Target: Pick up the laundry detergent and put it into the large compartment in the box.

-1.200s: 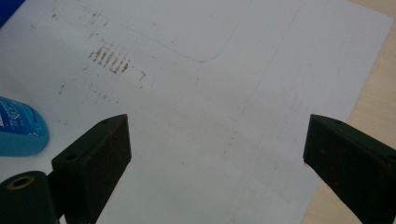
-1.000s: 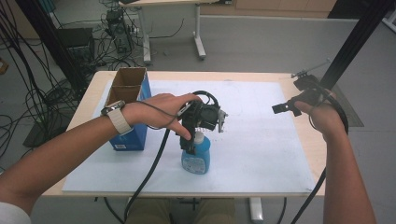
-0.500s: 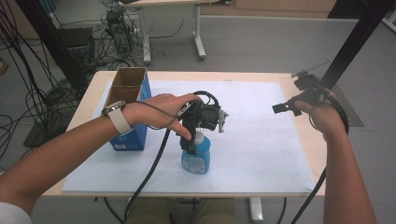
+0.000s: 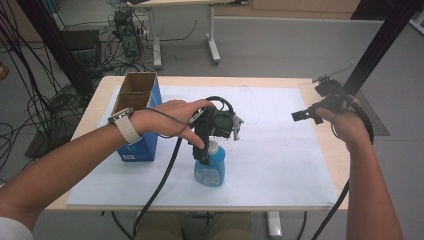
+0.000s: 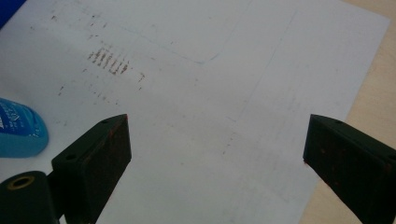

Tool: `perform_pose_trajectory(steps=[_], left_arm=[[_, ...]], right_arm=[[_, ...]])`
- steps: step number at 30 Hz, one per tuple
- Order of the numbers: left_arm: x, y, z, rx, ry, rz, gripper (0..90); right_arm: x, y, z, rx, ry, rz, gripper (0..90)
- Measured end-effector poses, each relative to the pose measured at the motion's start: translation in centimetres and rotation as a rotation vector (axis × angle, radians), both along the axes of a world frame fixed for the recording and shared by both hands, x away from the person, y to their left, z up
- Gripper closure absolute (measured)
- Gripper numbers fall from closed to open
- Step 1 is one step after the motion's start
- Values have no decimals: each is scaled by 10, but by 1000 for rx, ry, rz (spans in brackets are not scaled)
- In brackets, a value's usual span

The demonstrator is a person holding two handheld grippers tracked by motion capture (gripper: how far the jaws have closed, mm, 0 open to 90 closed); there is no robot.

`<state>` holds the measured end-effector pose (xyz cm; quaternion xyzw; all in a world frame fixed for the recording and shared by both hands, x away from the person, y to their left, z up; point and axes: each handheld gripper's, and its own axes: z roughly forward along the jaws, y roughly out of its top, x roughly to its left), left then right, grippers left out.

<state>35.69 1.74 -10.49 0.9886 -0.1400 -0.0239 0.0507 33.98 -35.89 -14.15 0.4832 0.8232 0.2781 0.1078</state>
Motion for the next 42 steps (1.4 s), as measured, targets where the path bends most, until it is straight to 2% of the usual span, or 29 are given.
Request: perform_pose_trajectory(steps=[42], left_arm=[[-1, -2, -1, 2, -1, 2, 74]], right_arm=[[-3, -4, -1, 5, -4, -11, 75]])
